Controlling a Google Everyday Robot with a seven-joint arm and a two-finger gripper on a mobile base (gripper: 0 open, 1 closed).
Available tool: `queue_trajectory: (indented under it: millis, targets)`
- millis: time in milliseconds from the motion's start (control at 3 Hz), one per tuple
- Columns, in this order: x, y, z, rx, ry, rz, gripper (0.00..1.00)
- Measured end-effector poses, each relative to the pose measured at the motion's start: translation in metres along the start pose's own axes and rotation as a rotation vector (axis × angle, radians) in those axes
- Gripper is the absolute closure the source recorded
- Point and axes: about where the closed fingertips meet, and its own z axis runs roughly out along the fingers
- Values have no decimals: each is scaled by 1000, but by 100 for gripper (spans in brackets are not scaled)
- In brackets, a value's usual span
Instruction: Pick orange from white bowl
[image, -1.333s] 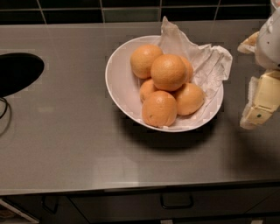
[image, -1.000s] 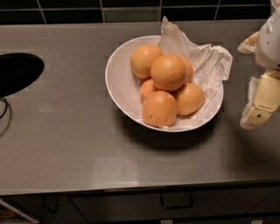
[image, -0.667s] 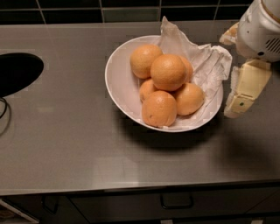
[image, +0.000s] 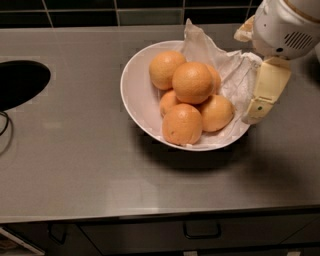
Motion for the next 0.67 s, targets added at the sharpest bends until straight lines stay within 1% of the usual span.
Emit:
queue_trajectory:
  millis: [333, 667]
  targets:
    - [-4, -4, 1, 5, -32, 20, 0]
    - [-9, -15, 10, 5, -151, 151, 0]
